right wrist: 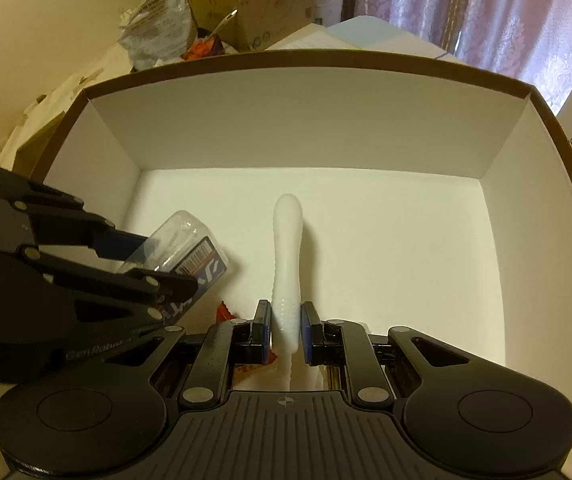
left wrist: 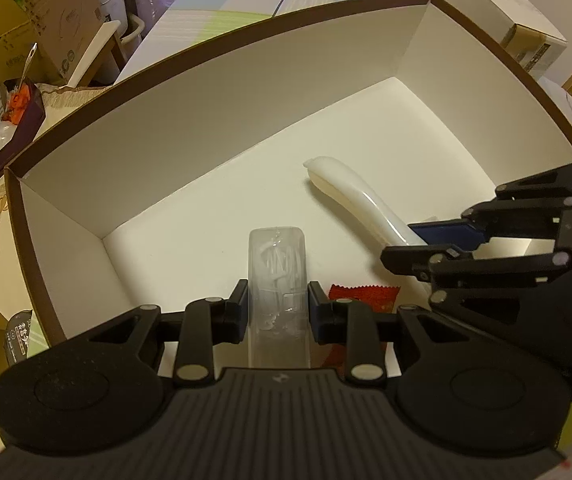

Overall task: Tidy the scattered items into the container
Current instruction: 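Open both tools to drop the floss case and hair dryer into the box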

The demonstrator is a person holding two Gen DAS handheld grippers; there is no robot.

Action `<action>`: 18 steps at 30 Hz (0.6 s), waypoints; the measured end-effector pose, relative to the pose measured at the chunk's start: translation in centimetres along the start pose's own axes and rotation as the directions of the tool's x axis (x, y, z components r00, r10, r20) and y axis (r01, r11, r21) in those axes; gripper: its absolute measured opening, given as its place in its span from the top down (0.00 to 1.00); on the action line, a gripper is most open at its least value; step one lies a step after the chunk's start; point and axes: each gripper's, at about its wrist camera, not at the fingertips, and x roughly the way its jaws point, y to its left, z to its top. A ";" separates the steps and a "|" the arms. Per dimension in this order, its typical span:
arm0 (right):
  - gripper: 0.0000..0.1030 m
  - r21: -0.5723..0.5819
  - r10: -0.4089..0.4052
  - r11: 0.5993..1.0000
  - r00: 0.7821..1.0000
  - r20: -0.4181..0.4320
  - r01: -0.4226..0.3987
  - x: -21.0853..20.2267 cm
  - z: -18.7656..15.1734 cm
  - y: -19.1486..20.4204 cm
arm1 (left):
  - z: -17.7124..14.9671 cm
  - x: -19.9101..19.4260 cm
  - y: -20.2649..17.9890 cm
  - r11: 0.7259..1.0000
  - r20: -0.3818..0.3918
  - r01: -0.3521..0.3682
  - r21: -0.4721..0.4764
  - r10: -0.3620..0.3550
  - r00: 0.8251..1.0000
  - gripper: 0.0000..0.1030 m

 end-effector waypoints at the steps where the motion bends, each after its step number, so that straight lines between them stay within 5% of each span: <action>1: 0.89 -0.004 0.002 1.000 1.000 0.000 -0.002 0.0 -0.1 0.0 | 0.0 0.1 0.0 1.000 -0.001 -0.003 0.000 0.003 1.000 0.76; 5: 0.87 -0.024 0.015 1.000 1.000 0.019 -0.015 -0.1 -0.2 0.2 | 0.1 -0.2 -0.1 1.000 0.010 -0.028 0.003 0.028 1.000 0.67; 12: 0.43 -0.069 -0.014 0.997 0.996 0.088 0.021 -1.8 -0.7 0.4 | 0.2 -1.5 -0.1 0.997 0.048 -0.074 0.016 0.074 0.996 0.52; 18: 0.19 -0.062 -0.040 0.997 0.993 0.114 0.048 -3.6 -1.4 0.1 | -0.1 -2.5 -0.6 0.998 0.061 -0.054 0.033 0.052 0.997 0.39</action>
